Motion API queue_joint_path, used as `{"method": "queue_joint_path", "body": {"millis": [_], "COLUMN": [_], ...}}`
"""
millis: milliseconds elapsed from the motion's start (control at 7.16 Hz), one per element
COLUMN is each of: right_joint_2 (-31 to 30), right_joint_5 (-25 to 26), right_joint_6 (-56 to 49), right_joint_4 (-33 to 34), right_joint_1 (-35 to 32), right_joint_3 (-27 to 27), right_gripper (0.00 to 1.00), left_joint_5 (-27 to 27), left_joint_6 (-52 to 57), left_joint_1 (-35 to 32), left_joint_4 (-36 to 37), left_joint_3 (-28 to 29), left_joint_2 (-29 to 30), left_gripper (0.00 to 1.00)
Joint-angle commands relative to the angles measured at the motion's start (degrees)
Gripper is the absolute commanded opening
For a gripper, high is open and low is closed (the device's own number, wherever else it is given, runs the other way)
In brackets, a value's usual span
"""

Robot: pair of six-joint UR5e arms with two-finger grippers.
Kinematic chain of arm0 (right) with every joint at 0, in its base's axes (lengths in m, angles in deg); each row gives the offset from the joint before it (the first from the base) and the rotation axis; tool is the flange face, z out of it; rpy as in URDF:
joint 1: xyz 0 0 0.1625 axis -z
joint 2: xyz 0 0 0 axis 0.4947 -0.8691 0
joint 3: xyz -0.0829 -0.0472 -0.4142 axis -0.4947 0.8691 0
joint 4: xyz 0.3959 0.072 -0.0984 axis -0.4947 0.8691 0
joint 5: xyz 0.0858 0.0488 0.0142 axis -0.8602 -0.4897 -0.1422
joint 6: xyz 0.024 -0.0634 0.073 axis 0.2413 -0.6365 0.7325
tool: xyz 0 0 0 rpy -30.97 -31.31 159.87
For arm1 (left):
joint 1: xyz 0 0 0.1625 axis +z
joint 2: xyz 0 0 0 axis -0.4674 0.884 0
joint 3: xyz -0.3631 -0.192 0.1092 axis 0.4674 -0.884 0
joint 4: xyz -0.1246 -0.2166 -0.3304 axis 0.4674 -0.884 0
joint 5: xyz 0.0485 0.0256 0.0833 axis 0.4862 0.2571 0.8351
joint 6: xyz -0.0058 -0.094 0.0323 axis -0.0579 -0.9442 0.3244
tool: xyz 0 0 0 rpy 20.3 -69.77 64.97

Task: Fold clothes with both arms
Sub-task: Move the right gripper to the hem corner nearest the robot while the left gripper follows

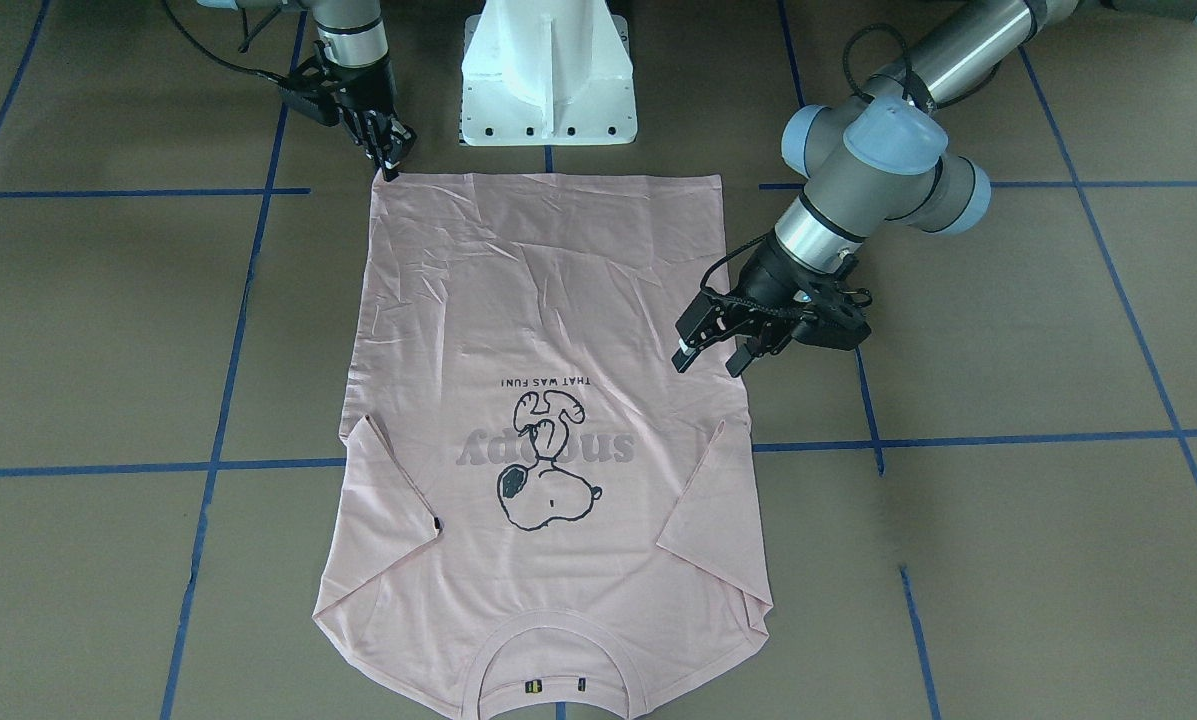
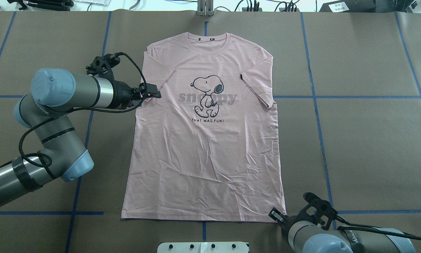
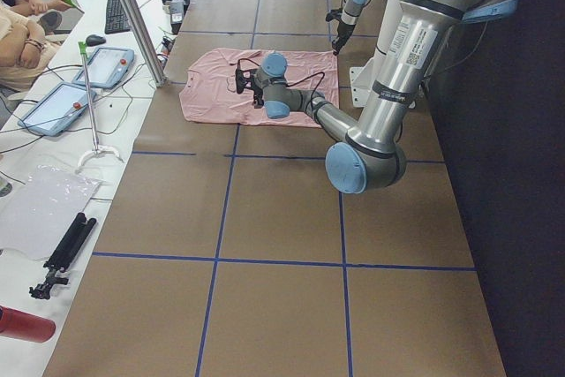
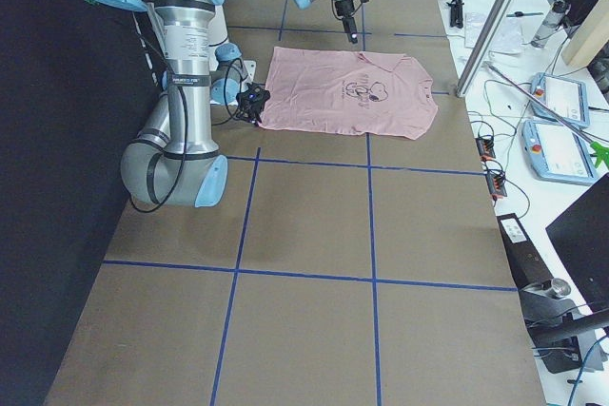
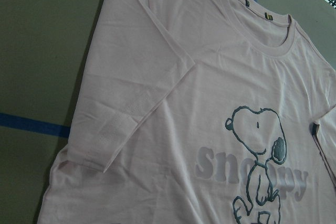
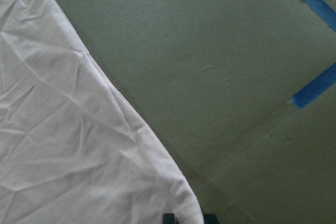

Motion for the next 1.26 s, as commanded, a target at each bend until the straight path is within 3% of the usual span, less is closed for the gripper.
{"method": "queue_joint_path", "body": {"millis": [0,279,559,698,978,1117], "right_joint_2": [0.12,0.12,-0.15,-0.06,-0.06,-0.15], "right_joint_5": [0.05,0.14,-0.12,-0.12,0.05,0.05], "right_joint_6": [0.0,0.0,-0.09,-0.17,-0.18,-0.18], "right_joint_4": [-0.03,-0.03,-0.11,-0.11,-0.11,-0.11], "right_joint_1": [-0.56,-0.74,-0.91,-0.74,-0.74,-0.83], "right_joint_3": [-1.07,-2.65,-3.1,-3.01,-3.01,-3.01], "right_gripper": [0.0,0.0,0.0,0.0,0.0,0.0], "left_joint_5": [-0.07,2.37,11.14,13.35,19.76,19.88], "left_joint_6": [-5.23,-9.55,-9.83,-11.05,-16.42,-16.51], "left_joint_1": [1.05,7.52,17.72,21.59,29.24,30.58], "left_joint_4": [0.62,5.7,10.72,12.39,16.94,19.41], "left_joint_3": [-6.21,-15.94,-28.17,-30.65,-30.59,-30.16], "left_joint_2": [-1.78,-7.47,-21.76,-26.27,-26.32,-25.88], "left_gripper": [0.87,0.88,0.87,0.87,0.85,0.85]}}
